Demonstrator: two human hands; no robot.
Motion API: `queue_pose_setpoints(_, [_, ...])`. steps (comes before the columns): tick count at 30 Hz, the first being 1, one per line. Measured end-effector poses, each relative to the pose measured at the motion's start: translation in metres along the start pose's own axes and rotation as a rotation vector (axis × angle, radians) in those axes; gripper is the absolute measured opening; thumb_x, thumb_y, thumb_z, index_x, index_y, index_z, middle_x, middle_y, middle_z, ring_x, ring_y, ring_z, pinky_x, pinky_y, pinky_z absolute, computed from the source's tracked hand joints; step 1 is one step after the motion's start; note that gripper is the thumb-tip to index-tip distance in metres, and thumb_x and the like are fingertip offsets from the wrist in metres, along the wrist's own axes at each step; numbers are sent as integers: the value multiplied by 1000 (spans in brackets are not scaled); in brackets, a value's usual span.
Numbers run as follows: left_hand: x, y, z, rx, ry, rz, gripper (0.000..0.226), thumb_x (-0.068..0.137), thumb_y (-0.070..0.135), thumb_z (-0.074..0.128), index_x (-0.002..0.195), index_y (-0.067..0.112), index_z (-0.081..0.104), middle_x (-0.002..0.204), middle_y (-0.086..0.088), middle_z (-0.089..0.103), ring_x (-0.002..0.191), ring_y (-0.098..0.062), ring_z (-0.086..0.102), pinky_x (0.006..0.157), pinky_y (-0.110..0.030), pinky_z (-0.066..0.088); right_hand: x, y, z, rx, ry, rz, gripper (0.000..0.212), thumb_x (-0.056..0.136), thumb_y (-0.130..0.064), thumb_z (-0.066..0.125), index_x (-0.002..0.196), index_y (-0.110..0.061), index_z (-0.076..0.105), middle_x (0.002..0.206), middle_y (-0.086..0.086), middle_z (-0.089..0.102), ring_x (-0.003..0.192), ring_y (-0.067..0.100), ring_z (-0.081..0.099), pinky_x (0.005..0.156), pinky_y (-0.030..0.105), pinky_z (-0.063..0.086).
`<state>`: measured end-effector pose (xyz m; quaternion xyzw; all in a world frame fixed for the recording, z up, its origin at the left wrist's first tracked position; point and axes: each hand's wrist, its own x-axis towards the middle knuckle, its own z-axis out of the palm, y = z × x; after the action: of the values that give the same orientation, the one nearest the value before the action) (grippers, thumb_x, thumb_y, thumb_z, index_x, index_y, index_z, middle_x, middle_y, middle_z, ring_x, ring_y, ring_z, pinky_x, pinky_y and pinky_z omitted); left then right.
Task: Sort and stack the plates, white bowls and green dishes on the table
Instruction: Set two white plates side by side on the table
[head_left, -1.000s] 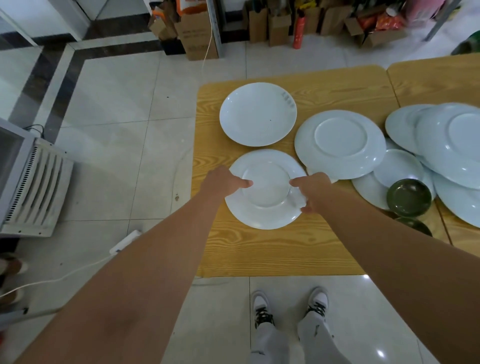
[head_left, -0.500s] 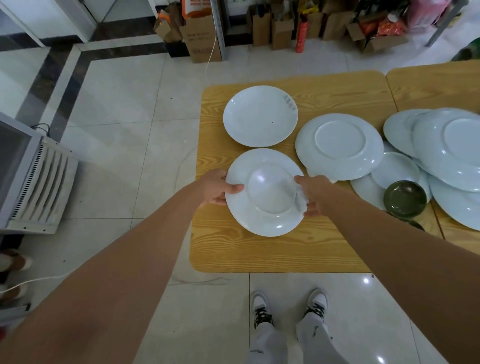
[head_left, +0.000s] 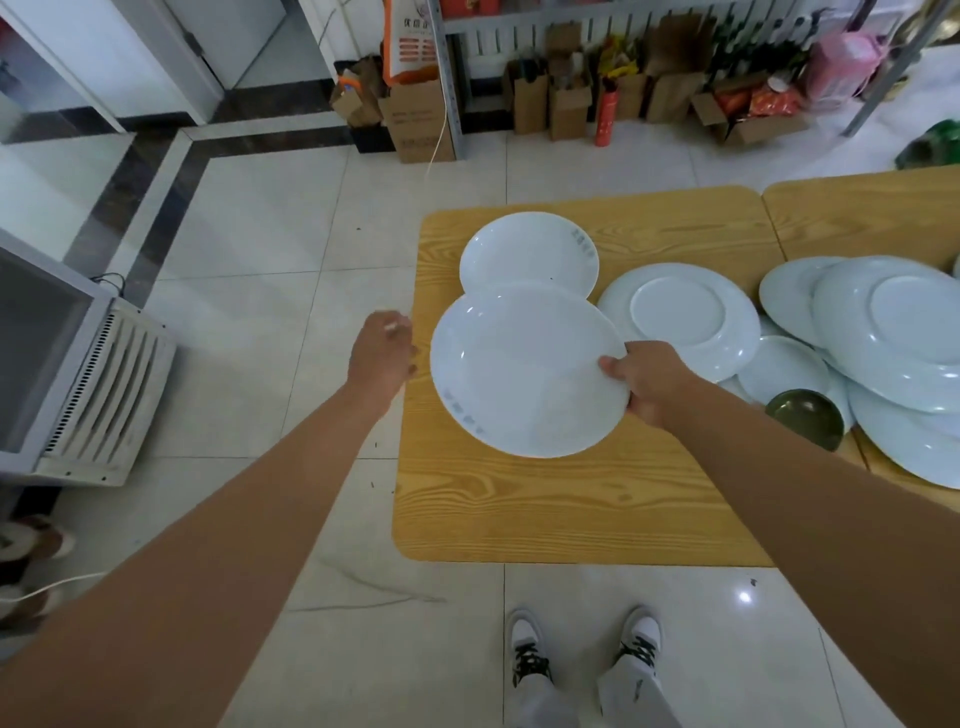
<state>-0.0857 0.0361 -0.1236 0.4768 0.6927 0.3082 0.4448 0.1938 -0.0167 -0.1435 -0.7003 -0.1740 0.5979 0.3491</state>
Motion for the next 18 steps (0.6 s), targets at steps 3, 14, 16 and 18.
queue_pose_setpoints(3, [-1, -7, -4, -27, -267, -272, 19, 96, 23, 61, 109, 8, 65, 107, -9, 72, 90, -22, 71, 67, -34, 60, 0, 7, 10, -103, 35, -105, 10, 98, -8, 56, 104, -12, 61, 111, 9, 64, 104, 32, 62, 86, 49, 56])
queue_pose_setpoints(14, [8, -63, 2, 158, -43, -205, 12, 80, 9, 76, 82, 19, 69, 97, -9, 74, 87, -27, 72, 80, -43, 60, -3, 53, 29, -445, -135, 180, 22, 93, -3, 63, 112, 4, 55, 97, 24, 69, 80, 36, 72, 59, 41, 62])
queue_pose_setpoints(16, [13, -63, 8, 177, -42, -188, 14, 78, 11, 77, 91, 17, 74, 102, -8, 74, 93, -27, 71, 89, -44, 57, -6, 65, 31, -329, -121, 297, 28, 91, 2, 64, 117, 5, 52, 103, 25, 66, 79, 36, 70, 52, 39, 61])
queue_pose_setpoints(18, [14, -62, 17, 257, -115, -184, 26, 83, 8, 73, 109, 11, 73, 110, -10, 71, 100, -29, 68, 93, -44, 55, -8, 80, 33, -190, -94, 382, 31, 91, 4, 63, 119, 4, 51, 107, 24, 65, 81, 35, 69, 49, 39, 60])
